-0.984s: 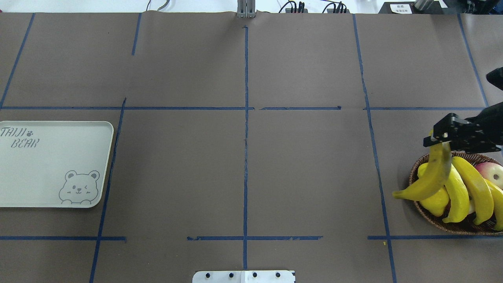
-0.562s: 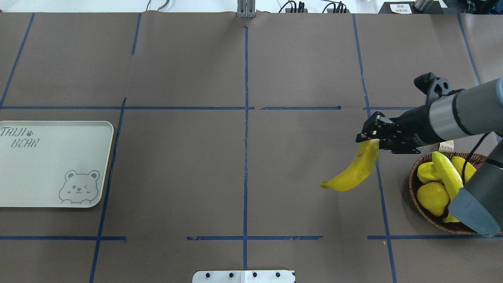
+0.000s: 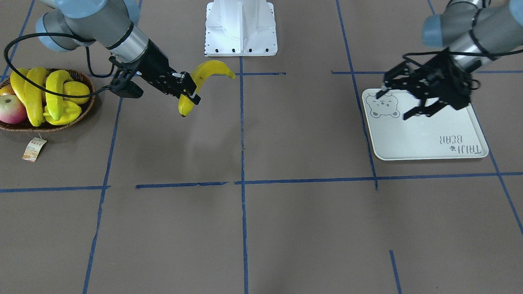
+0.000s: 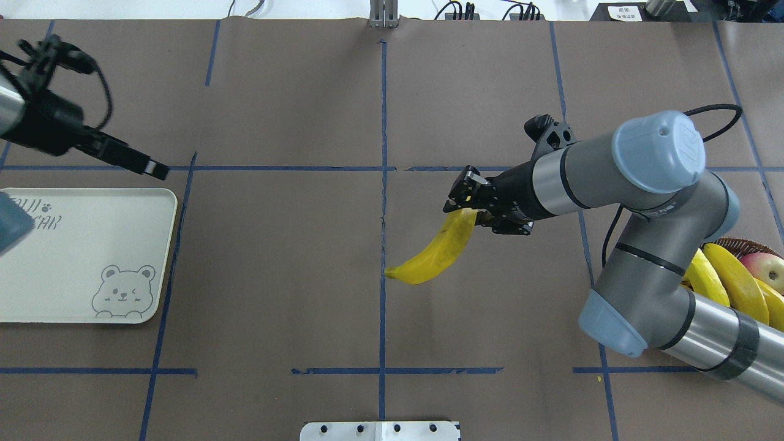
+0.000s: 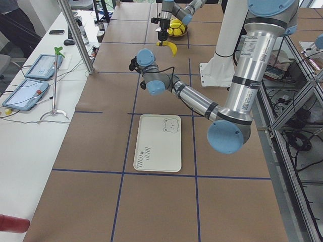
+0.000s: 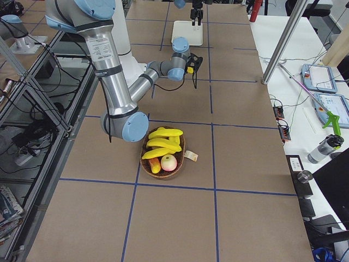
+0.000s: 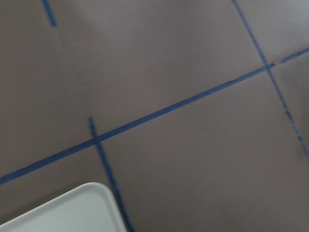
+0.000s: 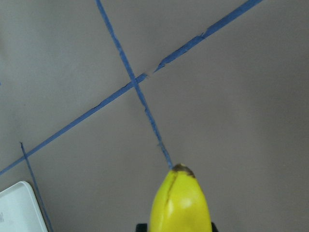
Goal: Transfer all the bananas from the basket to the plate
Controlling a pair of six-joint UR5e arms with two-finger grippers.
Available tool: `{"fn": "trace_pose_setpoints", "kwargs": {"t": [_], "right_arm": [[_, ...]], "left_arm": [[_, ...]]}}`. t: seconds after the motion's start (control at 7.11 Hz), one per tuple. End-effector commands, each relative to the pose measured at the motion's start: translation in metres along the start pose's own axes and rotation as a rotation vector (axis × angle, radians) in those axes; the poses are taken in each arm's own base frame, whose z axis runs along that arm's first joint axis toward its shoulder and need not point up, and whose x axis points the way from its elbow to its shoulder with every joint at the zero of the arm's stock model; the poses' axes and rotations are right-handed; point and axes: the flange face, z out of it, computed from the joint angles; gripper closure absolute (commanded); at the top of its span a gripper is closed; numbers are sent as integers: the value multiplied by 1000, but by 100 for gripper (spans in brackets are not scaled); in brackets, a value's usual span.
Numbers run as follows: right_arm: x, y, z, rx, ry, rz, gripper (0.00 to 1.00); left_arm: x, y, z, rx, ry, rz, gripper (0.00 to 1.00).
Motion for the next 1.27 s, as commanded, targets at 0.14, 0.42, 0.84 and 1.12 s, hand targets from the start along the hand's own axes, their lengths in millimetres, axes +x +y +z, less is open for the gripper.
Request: {"fn": "trace_pose_setpoints", "kwargs": {"t": [0.14,0.42,0.84,1.12], "right_arm": [[-34,25,17,-1,-41,-28,97],[-54,38,25,-15,-61,-41,97],[-67,52,35,-8,-79,-52,96],[-74,60,36,-20,-90,-58,96]], "left_arm": [[86,-12,52,-40,142,99,1],[126,-18,66,-40,206,167,1],[159,-6,86,-55,281,238,1],[169,-6,93,-61,294,248,1]]}}
